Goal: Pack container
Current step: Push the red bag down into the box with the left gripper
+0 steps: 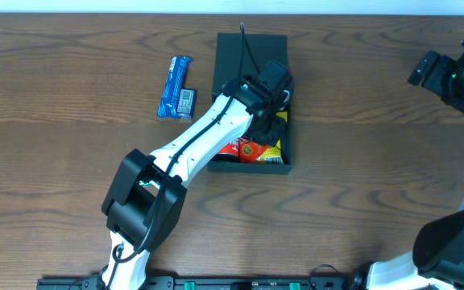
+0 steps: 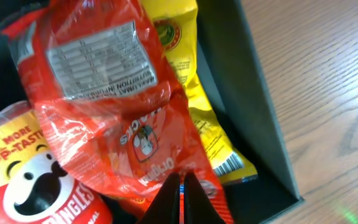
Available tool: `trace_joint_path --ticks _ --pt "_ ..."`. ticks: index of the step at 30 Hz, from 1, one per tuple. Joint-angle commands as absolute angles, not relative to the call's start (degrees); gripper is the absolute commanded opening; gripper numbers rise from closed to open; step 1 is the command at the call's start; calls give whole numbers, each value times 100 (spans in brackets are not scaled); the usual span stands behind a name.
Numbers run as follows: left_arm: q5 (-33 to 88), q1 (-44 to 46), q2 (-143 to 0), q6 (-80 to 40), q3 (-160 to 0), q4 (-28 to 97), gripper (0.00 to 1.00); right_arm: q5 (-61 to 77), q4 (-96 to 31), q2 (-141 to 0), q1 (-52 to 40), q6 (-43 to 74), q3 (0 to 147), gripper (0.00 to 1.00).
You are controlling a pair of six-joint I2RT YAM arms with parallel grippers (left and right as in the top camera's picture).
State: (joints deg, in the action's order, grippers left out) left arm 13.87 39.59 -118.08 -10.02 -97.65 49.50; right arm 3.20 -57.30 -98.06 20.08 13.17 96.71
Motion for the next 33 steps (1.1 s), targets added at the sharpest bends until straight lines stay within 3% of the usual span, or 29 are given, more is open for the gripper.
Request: trace_joint_path --ticks 1,19,33 --pt "1540 3957 -11775 -851 -9378 4840 6 346 -5717 -9714 2043 1260 9706 99" --pt "1761 3975 -11773 -849 -8611 3723 5 346 -5721 -9714 2043 1260 9706 99" --pt "1737 3927 -11402 -574 -9926 3933 6 344 -5719 -9714 2043 1260 9706 99"
